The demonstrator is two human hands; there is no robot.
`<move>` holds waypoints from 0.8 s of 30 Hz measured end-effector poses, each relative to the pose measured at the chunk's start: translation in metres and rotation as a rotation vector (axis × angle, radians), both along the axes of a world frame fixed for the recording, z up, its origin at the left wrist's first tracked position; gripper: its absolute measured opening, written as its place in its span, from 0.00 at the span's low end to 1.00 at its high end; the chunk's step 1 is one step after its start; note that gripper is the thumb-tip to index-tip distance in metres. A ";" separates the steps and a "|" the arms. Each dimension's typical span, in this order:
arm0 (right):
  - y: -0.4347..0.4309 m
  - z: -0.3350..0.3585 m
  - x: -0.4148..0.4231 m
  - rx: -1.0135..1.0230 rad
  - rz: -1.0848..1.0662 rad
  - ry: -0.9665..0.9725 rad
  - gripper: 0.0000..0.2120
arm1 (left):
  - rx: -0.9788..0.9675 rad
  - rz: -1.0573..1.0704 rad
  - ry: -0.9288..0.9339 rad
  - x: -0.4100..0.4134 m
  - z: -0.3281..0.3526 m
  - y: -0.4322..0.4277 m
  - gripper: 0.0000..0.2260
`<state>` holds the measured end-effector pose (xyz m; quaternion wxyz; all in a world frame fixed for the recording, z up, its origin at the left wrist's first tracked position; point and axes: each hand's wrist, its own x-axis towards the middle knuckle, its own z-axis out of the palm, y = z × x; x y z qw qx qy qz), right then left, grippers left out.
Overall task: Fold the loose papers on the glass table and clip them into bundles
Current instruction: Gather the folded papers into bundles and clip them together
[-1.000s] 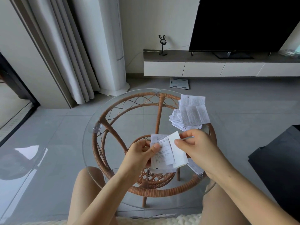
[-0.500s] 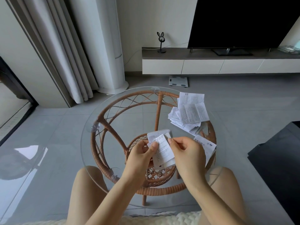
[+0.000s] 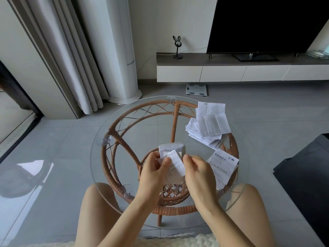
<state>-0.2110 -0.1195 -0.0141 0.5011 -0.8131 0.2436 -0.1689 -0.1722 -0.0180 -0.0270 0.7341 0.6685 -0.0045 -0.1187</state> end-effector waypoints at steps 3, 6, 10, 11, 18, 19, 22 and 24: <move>0.000 -0.006 -0.007 -0.129 0.086 -0.103 0.05 | 0.121 -0.004 -0.194 0.001 -0.003 0.010 0.02; -0.001 -0.021 -0.010 -0.013 0.238 -0.062 0.23 | 0.201 -0.061 -0.310 0.000 -0.008 0.024 0.02; 0.014 -0.038 -0.008 0.148 0.371 -0.081 0.30 | 0.176 -0.155 -0.288 -0.010 -0.019 0.035 0.05; 0.020 -0.042 -0.008 0.161 0.356 -0.103 0.29 | 0.137 -0.159 -0.248 -0.013 -0.023 0.036 0.06; 0.044 -0.062 -0.015 0.240 0.298 -0.176 0.21 | -0.016 -0.096 -0.096 -0.030 -0.035 0.032 0.35; 0.046 -0.064 -0.016 0.245 0.297 -0.194 0.21 | -0.048 -0.094 -0.092 -0.031 -0.034 0.031 0.35; 0.047 -0.067 -0.018 0.282 0.246 -0.263 0.16 | -0.105 -0.078 -0.104 -0.035 -0.031 0.027 0.35; 0.046 -0.063 -0.017 0.297 0.196 -0.296 0.14 | -0.113 -0.055 -0.131 -0.036 -0.034 0.027 0.36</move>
